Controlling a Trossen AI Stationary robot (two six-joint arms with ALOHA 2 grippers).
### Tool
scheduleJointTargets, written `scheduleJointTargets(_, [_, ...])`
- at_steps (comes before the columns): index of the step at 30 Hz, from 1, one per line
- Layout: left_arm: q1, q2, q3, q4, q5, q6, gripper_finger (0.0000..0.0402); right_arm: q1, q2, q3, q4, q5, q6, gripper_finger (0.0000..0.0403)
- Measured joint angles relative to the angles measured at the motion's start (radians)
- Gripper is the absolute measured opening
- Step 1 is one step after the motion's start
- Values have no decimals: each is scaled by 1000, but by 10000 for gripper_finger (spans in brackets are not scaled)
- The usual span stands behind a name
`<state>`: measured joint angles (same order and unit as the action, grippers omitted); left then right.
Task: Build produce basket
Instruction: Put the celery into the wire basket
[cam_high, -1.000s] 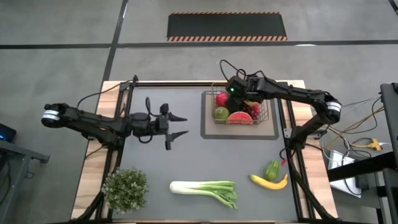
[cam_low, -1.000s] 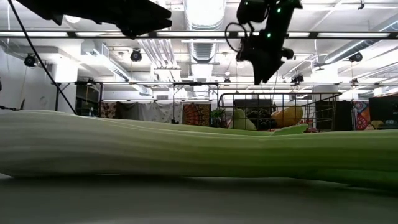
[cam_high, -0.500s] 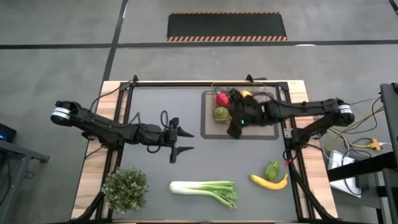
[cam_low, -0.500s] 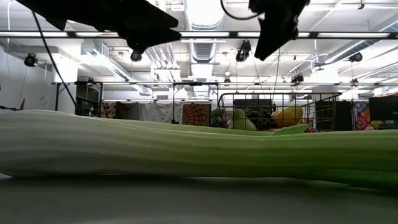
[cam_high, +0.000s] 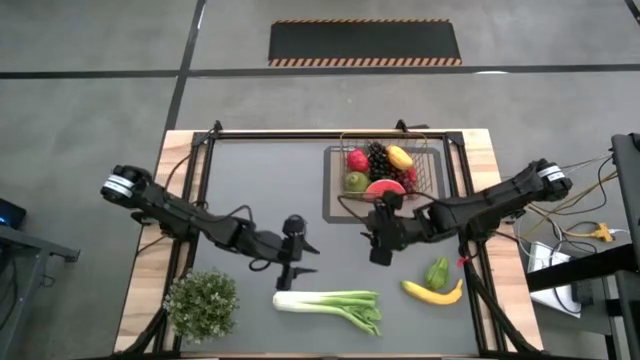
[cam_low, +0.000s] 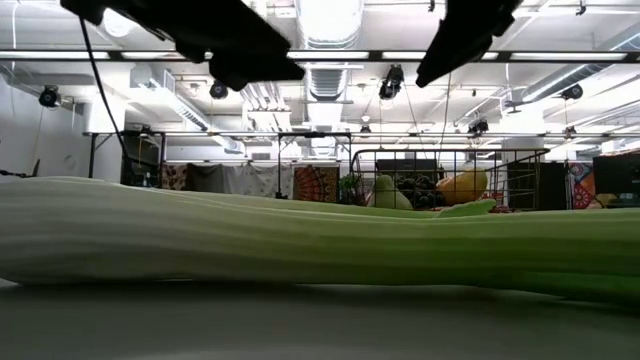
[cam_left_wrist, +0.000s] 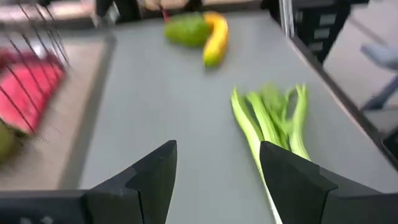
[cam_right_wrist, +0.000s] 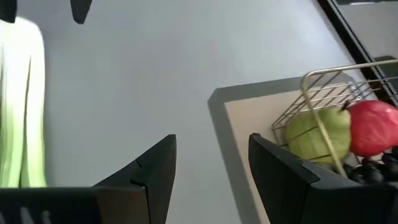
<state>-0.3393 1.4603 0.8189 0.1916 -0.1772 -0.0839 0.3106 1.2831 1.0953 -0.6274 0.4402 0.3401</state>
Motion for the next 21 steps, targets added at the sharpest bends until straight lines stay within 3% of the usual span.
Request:
scheduleJointTargets(5, [-49, 90, 111, -206, -4, -66, 222, 41, 0, -44, 49, 5, 0, 187])
scheduleJointTargets(11, [-87, 200, 252, -440, 1, -166, 289, 59, -1, -73, 88, 5, 0, 187])
scheduleJointTargets(15, [-110, 261, 301, -471, 57, -173, 332, 58, -1, -88, 88, 5, 0, 187])
scheduleJointTargets(21, [-114, 302, 297, -465, 71, -233, 340, 59, -1, -90, 88, 5, 0, 187])
